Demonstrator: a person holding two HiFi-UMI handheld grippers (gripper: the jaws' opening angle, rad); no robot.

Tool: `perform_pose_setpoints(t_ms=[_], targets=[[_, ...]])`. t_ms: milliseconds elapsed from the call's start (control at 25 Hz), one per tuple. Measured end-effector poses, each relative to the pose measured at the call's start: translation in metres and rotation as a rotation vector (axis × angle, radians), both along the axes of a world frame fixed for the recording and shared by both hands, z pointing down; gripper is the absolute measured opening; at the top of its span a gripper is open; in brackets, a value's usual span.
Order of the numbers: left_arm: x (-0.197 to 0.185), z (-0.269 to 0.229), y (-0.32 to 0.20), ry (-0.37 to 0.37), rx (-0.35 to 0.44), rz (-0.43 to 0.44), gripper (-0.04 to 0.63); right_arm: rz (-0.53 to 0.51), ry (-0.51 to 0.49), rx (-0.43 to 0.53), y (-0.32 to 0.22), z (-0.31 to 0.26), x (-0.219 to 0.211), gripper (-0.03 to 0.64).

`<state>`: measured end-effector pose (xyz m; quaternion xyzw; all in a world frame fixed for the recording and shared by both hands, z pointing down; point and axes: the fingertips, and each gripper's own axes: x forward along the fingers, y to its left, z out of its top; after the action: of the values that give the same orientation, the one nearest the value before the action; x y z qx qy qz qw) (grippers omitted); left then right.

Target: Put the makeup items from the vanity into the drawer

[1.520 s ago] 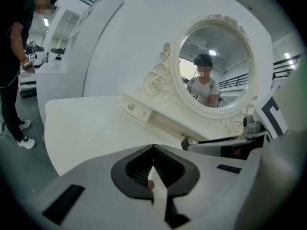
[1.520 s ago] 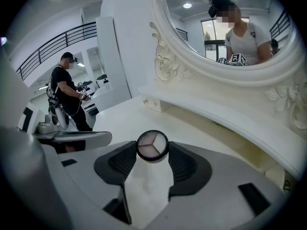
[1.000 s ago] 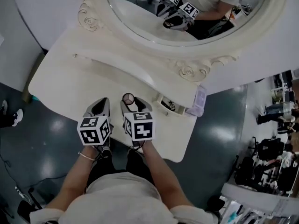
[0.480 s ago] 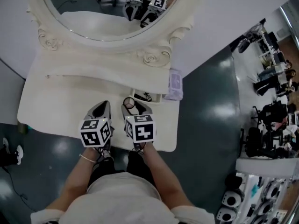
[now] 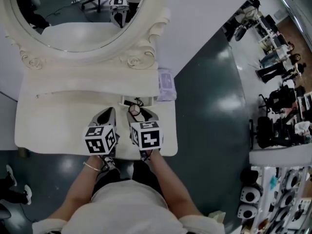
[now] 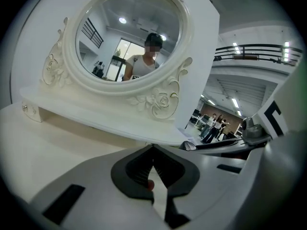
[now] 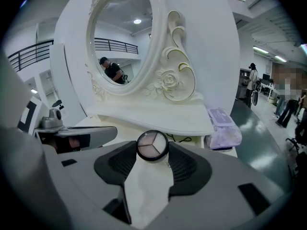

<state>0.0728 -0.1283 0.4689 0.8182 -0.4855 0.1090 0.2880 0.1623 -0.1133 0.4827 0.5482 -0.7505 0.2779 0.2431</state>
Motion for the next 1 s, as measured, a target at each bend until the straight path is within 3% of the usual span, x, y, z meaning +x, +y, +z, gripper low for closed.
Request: perform_pose_setpoints(t_ms=[360,1000], targets=[[0.011,0.008,-0.015,-0.005,-0.021,0.012,0.002,-0.008,-0.005,-0.042,-0.012,0.010,0.007,0.212],[0.015,0.029,-0.042,0.003,-0.081,0.002,0.002,-0.048,-0.004,-0.244,-0.036,0.033,0.007,0.212]])
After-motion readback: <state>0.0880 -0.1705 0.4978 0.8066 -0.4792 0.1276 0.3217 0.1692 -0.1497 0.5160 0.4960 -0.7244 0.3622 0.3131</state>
